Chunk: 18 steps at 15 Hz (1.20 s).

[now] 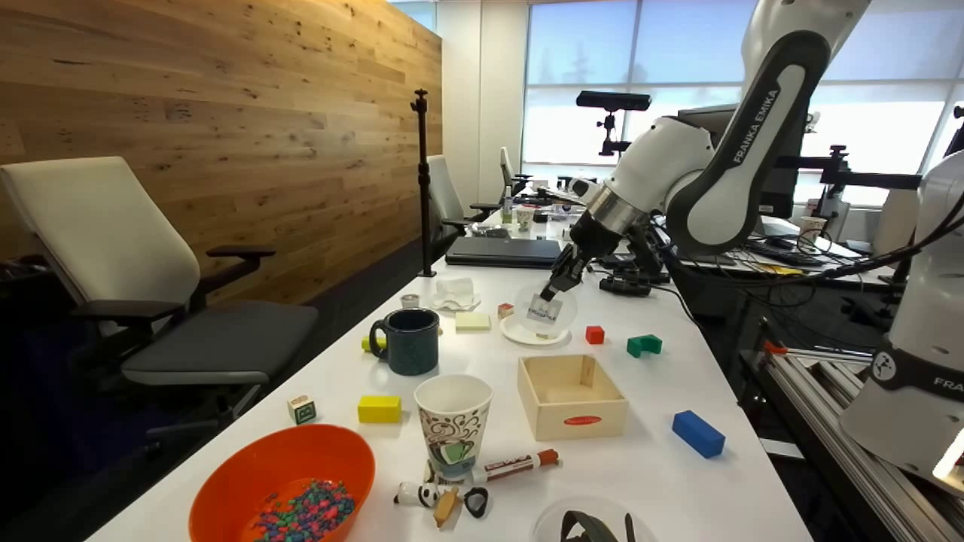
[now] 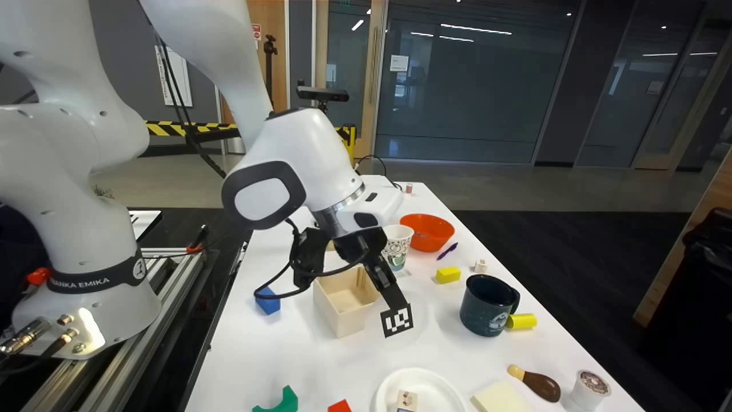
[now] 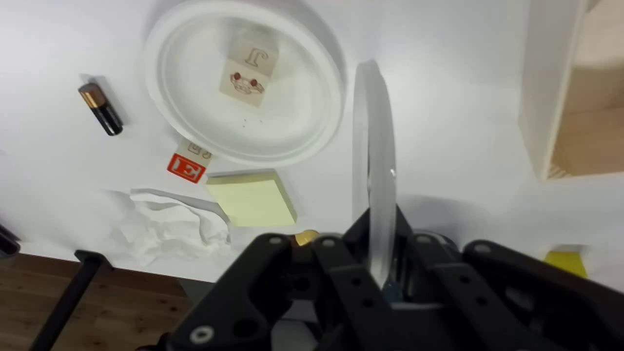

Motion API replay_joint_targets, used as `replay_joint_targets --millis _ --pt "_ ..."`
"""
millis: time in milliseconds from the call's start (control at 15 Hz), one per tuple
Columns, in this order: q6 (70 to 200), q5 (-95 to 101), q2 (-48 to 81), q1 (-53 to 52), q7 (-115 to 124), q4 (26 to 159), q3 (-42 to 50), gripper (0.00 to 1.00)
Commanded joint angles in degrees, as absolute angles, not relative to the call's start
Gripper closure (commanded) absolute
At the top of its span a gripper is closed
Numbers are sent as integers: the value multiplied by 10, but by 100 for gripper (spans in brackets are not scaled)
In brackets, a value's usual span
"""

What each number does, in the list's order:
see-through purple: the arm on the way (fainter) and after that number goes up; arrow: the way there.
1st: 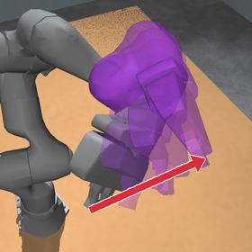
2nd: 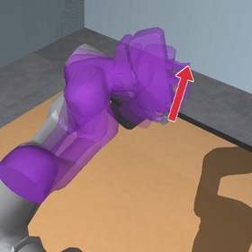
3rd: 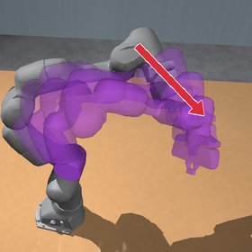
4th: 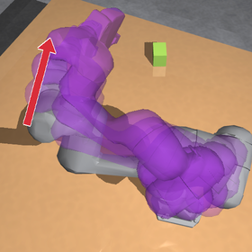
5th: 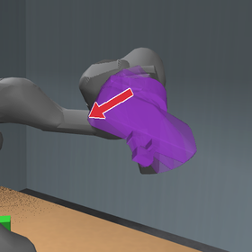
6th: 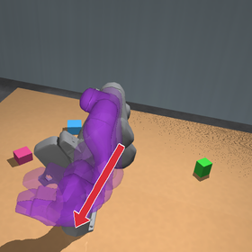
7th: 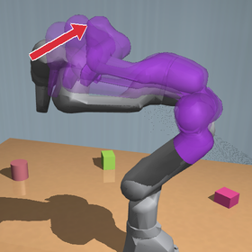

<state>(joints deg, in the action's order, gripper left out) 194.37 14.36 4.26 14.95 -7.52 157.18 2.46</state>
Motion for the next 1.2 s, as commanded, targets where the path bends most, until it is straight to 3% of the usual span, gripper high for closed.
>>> replay_joint_targets --millis 0,667,933,1133 --pt "1932 204 17 164 -5 1571 -9 98" --pt "1980 357 -25 169 145 1591 -15 98" --pt "1997 450 -31 172 232 1590 4 98" --pt "2016 573 35 207 353 1572 58 98"
